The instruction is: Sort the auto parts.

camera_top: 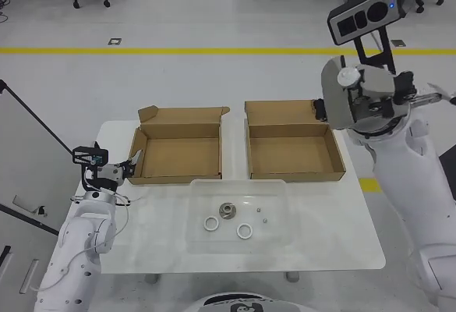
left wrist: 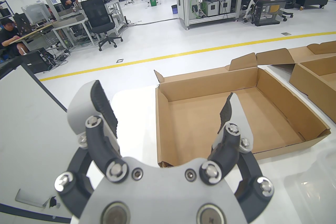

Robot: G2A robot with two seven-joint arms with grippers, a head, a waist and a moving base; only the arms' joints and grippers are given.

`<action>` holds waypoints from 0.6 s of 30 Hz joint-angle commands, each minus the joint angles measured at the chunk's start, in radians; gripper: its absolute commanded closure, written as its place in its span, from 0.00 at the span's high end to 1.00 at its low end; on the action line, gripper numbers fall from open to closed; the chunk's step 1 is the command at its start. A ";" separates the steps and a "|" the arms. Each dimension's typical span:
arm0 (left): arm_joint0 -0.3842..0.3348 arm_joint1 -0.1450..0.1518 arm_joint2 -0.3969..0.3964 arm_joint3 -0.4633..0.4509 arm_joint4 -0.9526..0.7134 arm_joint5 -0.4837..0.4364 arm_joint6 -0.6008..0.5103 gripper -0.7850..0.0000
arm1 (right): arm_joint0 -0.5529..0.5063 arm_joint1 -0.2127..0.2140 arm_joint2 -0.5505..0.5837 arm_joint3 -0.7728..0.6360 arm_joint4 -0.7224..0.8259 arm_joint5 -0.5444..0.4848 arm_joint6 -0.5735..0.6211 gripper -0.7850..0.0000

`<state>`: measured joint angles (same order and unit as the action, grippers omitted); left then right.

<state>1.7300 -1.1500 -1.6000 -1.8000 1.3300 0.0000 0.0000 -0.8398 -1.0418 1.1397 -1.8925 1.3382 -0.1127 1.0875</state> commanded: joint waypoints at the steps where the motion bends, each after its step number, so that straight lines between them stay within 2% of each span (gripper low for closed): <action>1: 0.000 0.000 0.000 0.000 0.000 0.000 0.000 1.00 | -0.003 0.000 0.008 -0.004 -0.026 0.019 -0.002 0.00; 8: 0.000 0.000 0.000 0.000 0.000 0.000 0.000 1.00 | -0.016 0.000 0.038 -0.016 -0.088 0.074 -0.010 0.00; 18: 0.000 0.000 0.000 0.000 0.000 0.000 0.000 1.00 | -0.046 -0.022 0.035 -0.030 0.058 0.067 0.000 0.00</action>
<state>1.7300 -1.1500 -1.6000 -1.8000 1.3300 0.0000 0.0000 -0.8843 -1.0617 1.1762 -1.9220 1.3872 -0.0427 1.0892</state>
